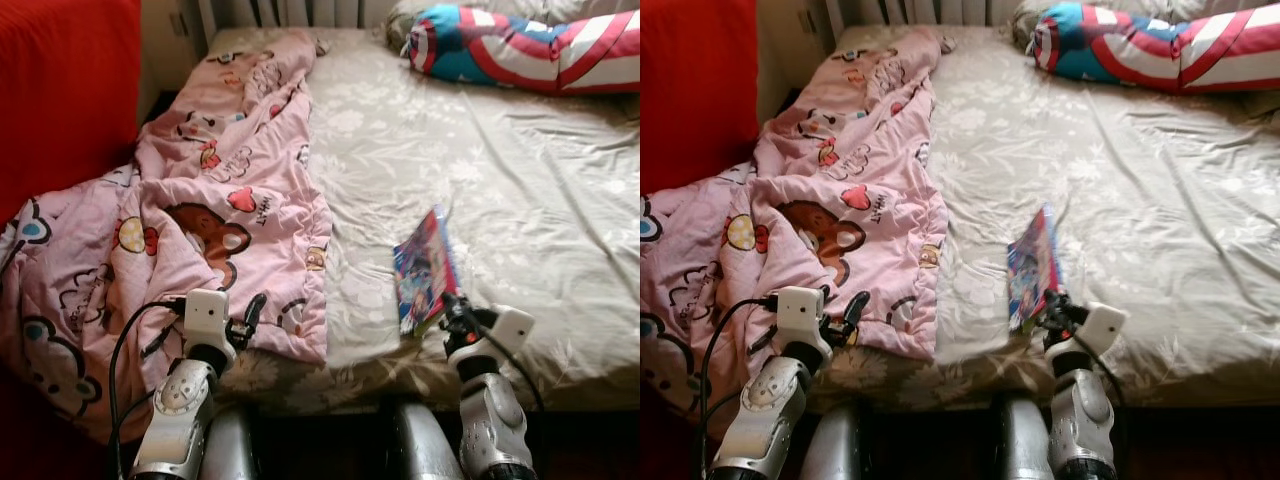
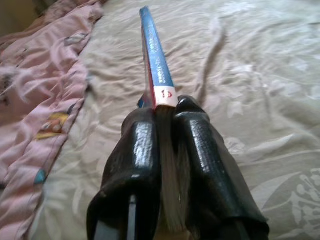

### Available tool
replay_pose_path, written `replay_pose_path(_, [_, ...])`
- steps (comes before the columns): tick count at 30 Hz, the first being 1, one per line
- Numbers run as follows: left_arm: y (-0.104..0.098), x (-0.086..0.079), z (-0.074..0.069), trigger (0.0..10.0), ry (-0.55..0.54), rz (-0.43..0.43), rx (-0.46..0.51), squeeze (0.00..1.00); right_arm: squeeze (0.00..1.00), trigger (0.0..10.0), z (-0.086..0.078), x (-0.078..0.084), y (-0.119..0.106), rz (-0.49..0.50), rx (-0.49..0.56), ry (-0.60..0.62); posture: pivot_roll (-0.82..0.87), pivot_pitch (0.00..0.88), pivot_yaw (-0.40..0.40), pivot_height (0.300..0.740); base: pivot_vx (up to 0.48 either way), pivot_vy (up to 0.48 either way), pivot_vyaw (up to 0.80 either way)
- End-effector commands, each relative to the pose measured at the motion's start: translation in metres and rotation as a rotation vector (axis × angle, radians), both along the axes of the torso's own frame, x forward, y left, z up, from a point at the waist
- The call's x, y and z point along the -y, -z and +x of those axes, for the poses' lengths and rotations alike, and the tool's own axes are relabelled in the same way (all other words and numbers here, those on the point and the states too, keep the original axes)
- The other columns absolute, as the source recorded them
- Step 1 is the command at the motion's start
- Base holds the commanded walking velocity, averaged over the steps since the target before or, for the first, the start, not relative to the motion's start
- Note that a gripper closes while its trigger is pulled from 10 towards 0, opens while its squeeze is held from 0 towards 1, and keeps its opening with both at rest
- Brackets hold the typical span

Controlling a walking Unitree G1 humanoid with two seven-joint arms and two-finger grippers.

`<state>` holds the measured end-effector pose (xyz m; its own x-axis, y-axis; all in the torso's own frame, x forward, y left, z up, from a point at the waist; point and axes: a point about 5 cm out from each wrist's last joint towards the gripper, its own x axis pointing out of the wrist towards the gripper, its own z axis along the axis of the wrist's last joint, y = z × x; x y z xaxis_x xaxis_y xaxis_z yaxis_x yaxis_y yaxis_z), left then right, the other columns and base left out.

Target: Clean up the room

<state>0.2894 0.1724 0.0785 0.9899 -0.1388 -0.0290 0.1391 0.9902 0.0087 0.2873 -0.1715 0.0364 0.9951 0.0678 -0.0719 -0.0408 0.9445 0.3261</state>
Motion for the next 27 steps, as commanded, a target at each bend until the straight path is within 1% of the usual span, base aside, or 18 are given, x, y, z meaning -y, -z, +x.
replay_pose_path(1, [0.004,-0.006,0.0,10.0,-0.02,0.009,-0.009,0.0,0.0,10.0,0.004,0.001,-0.012,-0.05,0.042,-0.02,-0.04,0.038,-0.017,0.576,0.0,0.0,0.0])
replay_pose_path(3, [0.005,-0.007,-0.001,10.0,-0.025,0.007,-0.011,0.0,0.0,10.0,0.004,0.001,-0.014,-0.067,0.054,-0.028,-0.04,0.032,-0.018,0.576,0.0,0.0,0.0])
replay_pose_path(4, [0.007,-0.009,-0.001,10.0,-0.032,0.007,-0.016,0.0,0.0,10.0,0.006,0.002,-0.019,-0.083,0.077,-0.028,-0.04,0.023,-0.017,0.581,0.0,0.0,0.0])
replay_pose_path(6, [0.01,-0.01,-0.001,10.0,-0.042,0.001,-0.021,0.0,0.0,10.0,0.009,0.002,-0.025,-0.099,0.094,-0.014,-0.04,0.016,-0.013,0.59,0.0,0.0,0.0])
replay_pose_path(7, [0.012,-0.012,0.0,10.0,-0.048,-0.004,-0.03,0.0,0.0,10.0,0.012,0.002,-0.029,-0.104,0.099,0.007,-0.04,0.009,-0.009,0.605,0.0,0.0,0.0])
replay_pose_path(10, [0.015,-0.013,0.0,10.0,-0.052,-0.006,-0.043,0.0,0.0,10.0,0.014,0.0,-0.031,-0.091,0.106,0.021,-0.04,0.004,-0.004,0.614,0.0,0.0,0.0])
replay_pose_path(11, [0.02,-0.016,0.0,10.0,-0.06,-0.012,-0.07,0.0,0.0,10.0,0.016,-0.002,-0.033,-0.085,0.112,0.025,-0.04,0.004,-0.004,0.624,0.0,0.0,0.0])
replay_pose_path(14, [0.024,-0.02,0.0,10.0,-0.071,-0.011,-0.091,0.0,0.0,10.0,0.016,-0.004,-0.034,-0.084,0.112,0.028,-0.04,0.001,-0.002,0.634,0.0,0.0,0.0])
replay_pose_path(17, [0.04,-0.033,-0.005,10.0,-0.105,-0.01,-0.161,0.0,0.0,10.0,0.016,-0.009,-0.033,-0.086,0.108,0.025,-0.03,0.011,-0.003,0.658,0.0,0.0,0.0])
replay_pose_path(20, [0.045,-0.036,-0.007,10.0,-0.12,-0.02,-0.184,0.0,0.0,10.0,0.015,-0.009,-0.034,-0.093,0.105,0.023,-0.03,0.017,-0.005,0.673,0.0,0.0,0.0])
replay_pose_path(22, [0.054,-0.039,-0.011,10.0,-0.128,-0.022,-0.227,0.0,0.0,10.0,0.015,-0.007,-0.035,-0.092,0.106,0.031,-0.03,0.023,-0.007,0.692,0.0,0.0,0.0])
replay_pose_path(23, [0.054,-0.039,-0.011,10.0,-0.128,-0.022,-0.227,0.0,0.0,10.0,0.015,-0.007,-0.035,-0.092,0.106,0.031,-0.03,0.023,-0.007,0.692,0.0,0.0,0.0])
replay_pose_path(27, [0.066,-0.041,-0.016,10.0,-0.134,-0.022,-0.285,0.0,0.0,10.0,0.016,-0.004,-0.036,-0.098,0.105,0.042,-0.04,0.028,-0.011,0.716,0.0,0.0,0.0])
